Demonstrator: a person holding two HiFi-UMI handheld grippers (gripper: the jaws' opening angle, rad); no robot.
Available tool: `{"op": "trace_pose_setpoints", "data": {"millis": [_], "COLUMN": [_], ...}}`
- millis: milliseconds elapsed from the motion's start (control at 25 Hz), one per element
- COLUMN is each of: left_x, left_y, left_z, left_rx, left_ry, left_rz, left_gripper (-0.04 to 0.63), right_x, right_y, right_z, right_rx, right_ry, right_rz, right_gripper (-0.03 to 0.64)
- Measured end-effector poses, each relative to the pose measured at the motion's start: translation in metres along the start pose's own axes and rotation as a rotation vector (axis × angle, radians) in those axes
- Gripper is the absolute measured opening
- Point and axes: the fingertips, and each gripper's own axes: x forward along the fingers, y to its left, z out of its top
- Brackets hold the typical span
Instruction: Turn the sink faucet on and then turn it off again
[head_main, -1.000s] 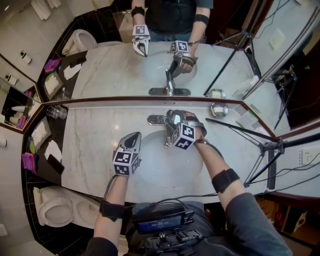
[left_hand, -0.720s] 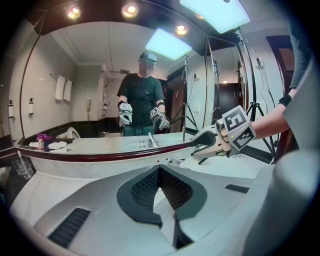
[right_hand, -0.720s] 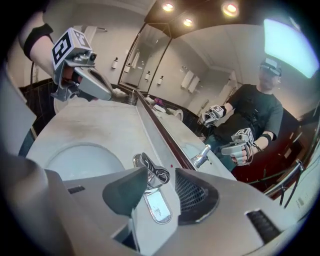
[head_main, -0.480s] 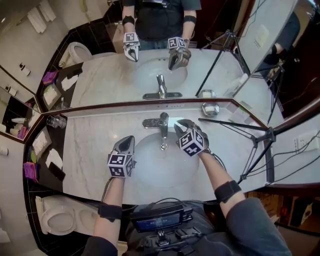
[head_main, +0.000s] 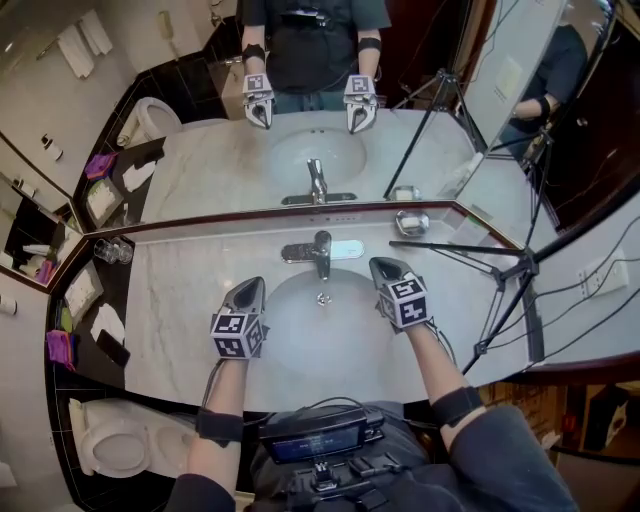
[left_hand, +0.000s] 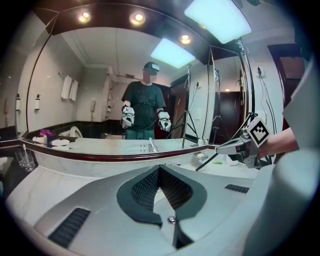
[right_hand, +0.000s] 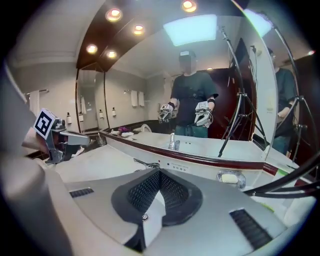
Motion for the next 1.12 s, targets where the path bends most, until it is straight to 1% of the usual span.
{"op": "trace_pose_setpoints", "data": {"millis": [160, 280, 440, 640, 800, 880, 960, 1040, 1080, 1120], "left_x": [-0.004, -0.005, -0.006, -0.005, -0.001, 0.001, 0.003, 0.005, 0.005, 0.006], "left_y": [-0.001, -0.004, -0.005, -0.005, -0.006, -0.007, -0.007, -0.006, -0.005, -0.005], "left_z": [0.000, 0.000, -0.001, -0.001, 0.000, 0.001, 0.004, 0.006, 0.007, 0.007], "left_rx": [-0.019, -0.017, -0.010, -0.011, -0.003, 0.000, 0.006, 0.012, 0.014, 0.016], "left_ry": [-0.008, -0.012, -0.008, -0.004, -0.005, -0.007, -0.007, -0.007, -0.006, -0.005], "left_rz": [0.000, -0.005, -0.009, -0.009, -0.008, -0.006, -0.006, -0.005, -0.004, -0.002], "left_gripper": [0.000, 0.000, 0.000, 0.000, 0.000, 0.000, 0.000, 0.000, 0.000, 0.000], "right_x": [-0.018, -0.026, -0.030, -0.028, -0.021, -0.016, -0.010, -0.003, 0.002, 0.008], "right_y": [0.000, 0.000, -0.002, -0.001, 0.003, 0.001, 0.001, 0.007, 0.011, 0.014], "right_z": [-0.009, -0.017, -0.022, -0.021, -0.021, -0.019, -0.013, -0.004, -0.001, 0.001], "right_rx": [0.094, 0.135, 0.158, 0.155, 0.087, 0.032, -0.046, -0.149, -0.205, -0.258], "right_ry": [-0.023, -0.031, -0.034, -0.041, -0.038, -0.038, -0.034, -0.022, -0.014, -0.005], "right_rz": [0.004, 0.007, 0.003, 0.008, 0.020, 0.003, -0.028, -0.039, -0.035, -0.027], "right_gripper": [0.018, 0.018, 0.018, 0.018, 0.018, 0.020, 0.021, 0.025, 0.033, 0.061]}}
